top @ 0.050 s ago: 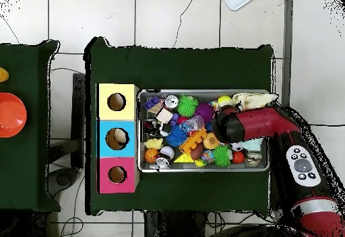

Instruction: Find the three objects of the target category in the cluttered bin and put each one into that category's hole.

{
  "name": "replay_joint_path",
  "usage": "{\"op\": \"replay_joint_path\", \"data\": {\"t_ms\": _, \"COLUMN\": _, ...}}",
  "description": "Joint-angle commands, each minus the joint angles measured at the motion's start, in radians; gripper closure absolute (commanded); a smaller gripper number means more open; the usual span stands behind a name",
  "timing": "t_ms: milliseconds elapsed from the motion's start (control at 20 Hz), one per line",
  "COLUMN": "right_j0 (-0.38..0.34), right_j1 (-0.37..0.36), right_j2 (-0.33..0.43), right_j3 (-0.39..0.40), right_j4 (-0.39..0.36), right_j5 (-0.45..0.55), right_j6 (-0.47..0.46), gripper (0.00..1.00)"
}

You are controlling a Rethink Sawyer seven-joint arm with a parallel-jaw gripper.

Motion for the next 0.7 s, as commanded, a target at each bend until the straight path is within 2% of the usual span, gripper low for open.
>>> {"op": "replay_joint_path", "data": {"t_ms": 50, "right_j0": -0.023, "right_j1": 0.042, "right_j2": 0.028, "right_j3": -0.036, "right_j4": -0.076, "right_j5": 0.021, "right_j6": -0.198, "gripper": 0.00}}
{"op": "replay_joint_path", "data": {"t_ms": 100, "right_j0": -0.032, "right_j1": 0.045, "right_j2": 0.042, "right_j3": -0.032, "right_j4": -0.063, "right_j5": 0.026, "right_j6": -0.202, "gripper": 0.00}}
{"op": "replay_joint_path", "data": {"t_ms": 150, "right_j0": -0.042, "right_j1": 0.047, "right_j2": 0.056, "right_j3": -0.028, "right_j4": -0.050, "right_j5": 0.032, "right_j6": -0.206, "gripper": 1.00}}
{"op": "replay_joint_path", "data": {"t_ms": 250, "right_j0": -0.040, "right_j1": 0.043, "right_j2": 0.050, "right_j3": -0.011, "right_j4": 0.011, "right_j5": 0.089, "right_j6": -0.150, "gripper": 1.00}}
{"op": "replay_joint_path", "data": {"t_ms": 450, "right_j0": -0.054, "right_j1": 0.041, "right_j2": 0.088, "right_j3": 0.077, "right_j4": 0.130, "right_j5": 0.162, "right_j6": -0.105, "gripper": 1.00}}
{"op": "replay_joint_path", "data": {"t_ms": 700, "right_j0": -0.035, "right_j1": 0.004, "right_j2": 0.089, "right_j3": 0.168, "right_j4": 0.221, "right_j5": 0.153, "right_j6": -0.023, "gripper": 1.00}}
